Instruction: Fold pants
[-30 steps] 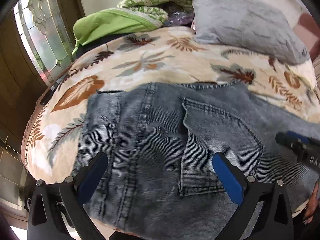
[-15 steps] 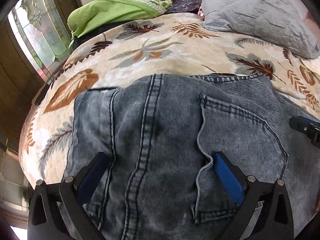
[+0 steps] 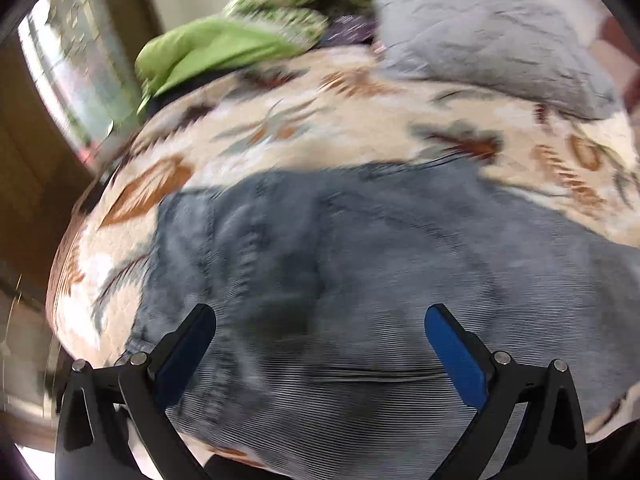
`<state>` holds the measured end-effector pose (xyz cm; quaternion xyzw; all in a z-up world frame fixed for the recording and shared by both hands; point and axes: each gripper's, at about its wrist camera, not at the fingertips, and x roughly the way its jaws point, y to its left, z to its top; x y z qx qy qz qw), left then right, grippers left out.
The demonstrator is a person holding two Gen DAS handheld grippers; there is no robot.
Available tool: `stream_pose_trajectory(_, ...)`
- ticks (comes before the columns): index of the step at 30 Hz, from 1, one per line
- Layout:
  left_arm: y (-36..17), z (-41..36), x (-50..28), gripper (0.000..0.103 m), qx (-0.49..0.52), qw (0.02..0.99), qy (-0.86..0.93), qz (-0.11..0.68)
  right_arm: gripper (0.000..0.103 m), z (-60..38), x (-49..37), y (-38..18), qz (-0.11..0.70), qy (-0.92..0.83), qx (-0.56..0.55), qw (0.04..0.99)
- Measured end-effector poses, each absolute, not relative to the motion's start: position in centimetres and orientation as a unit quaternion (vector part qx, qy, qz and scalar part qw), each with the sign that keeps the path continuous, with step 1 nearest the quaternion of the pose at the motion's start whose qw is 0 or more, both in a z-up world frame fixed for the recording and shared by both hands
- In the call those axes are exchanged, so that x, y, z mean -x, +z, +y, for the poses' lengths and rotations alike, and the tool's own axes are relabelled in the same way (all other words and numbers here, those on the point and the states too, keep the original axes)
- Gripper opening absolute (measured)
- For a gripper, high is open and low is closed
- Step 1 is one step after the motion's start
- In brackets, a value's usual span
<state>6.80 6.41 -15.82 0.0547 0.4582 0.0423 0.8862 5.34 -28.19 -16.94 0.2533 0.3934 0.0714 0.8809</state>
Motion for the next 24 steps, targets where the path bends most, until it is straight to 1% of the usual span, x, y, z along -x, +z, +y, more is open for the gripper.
stream_pose_trajectory(2, -15.0, 4.0, -6.4, 0.103, -0.062, 0.892, 0.010, 0.448, 0.060, -32.1, -3.1, -16.8, 0.379, 0.051, -0.291, 0.877)
stream_pose_trajectory(6, -14.8, -1.8, -6.0, 0.103, -0.075, 0.884, -0.064, 0.457, 0.070, -39.6, 0.8, -17.4, 0.348, 0.010, -0.365, 0.864)
stream_pose_trajectory(11, -16.0, -8.8, -5.7, 0.103, -0.108, 0.864, -0.127, 0.475, 0.070, -46.9, 4.3, -20.5, 0.354, -0.014, -0.457, 0.816)
stream_pose_trajectory(18, -17.9, -16.5, -5.8, 0.103, -0.145, 0.844, -0.178, 0.484, 0.070, -49.4, 5.1, -23.6, 0.389, 0.005, -0.488, 0.781)
stream_pose_trajectory(21, -18.9, -17.8, -6.0, 0.103, -0.152, 0.837, -0.177, 0.495, 0.070, -49.2, 4.4, -24.8, 0.420, 0.004, -0.473, 0.774)
stream_pose_trajectory(24, -20.4, -18.2, -6.7, 0.103, -0.153, 0.828, -0.172, 0.512, 0.072, -48.8, 4.0, -25.1, 0.422, 0.023, -0.470, 0.775)
